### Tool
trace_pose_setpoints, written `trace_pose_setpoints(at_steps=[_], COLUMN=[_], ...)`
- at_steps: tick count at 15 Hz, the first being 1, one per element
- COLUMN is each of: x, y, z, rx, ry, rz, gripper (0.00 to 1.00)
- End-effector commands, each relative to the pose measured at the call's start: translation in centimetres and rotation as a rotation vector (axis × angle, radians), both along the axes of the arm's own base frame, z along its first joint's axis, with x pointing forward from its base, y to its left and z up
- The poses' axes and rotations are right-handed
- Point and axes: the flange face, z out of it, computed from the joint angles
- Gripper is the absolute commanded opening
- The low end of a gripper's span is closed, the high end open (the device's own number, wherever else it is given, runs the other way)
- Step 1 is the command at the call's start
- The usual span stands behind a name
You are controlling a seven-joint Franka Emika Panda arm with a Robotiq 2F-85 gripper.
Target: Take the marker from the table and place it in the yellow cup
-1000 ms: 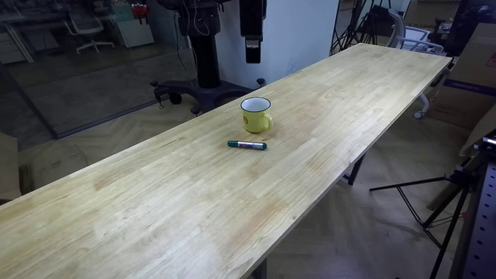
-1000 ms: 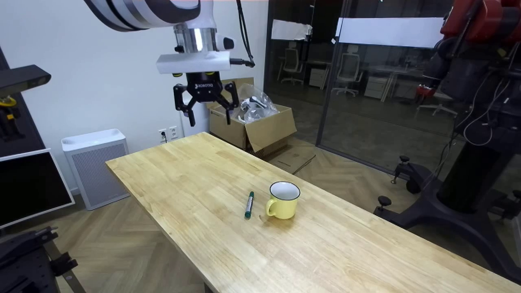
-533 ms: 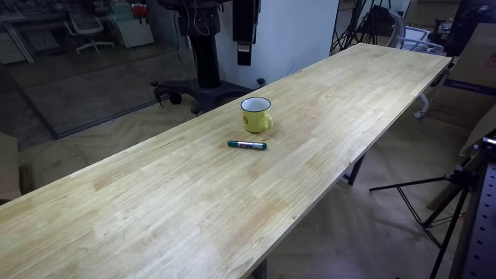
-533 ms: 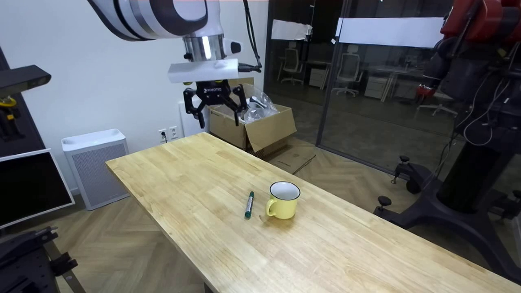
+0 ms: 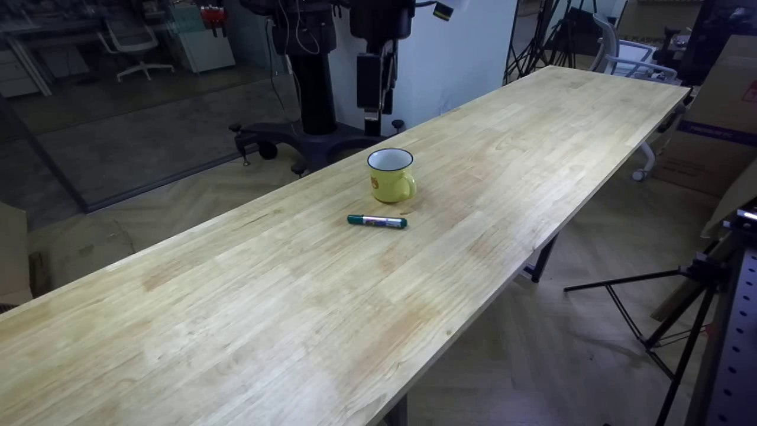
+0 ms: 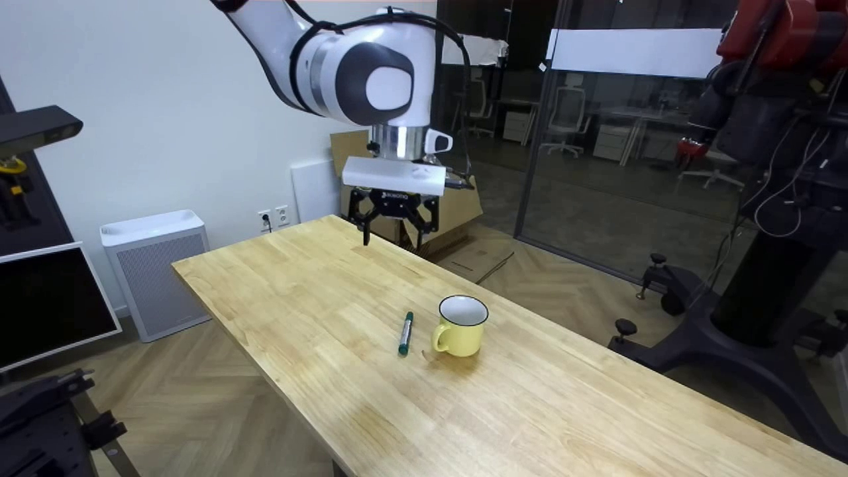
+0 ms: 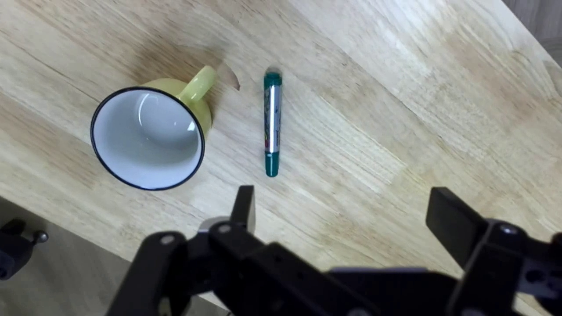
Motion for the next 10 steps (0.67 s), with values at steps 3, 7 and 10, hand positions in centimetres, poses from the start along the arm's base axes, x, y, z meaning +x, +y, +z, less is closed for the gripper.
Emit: trace_pose_setpoints(at_steps=[3,7,10], x=[3.8,2.8,2.2], y=[-0.5,2.6,3.4], z=[-4.6,-7.7,-8.6], rx=[-0.128,-0.203,-0.179], ry=[0.076,0.062,0.079], rz=[-0.05,-0.059,-0.024], gripper=[1.0,1.0,1.0])
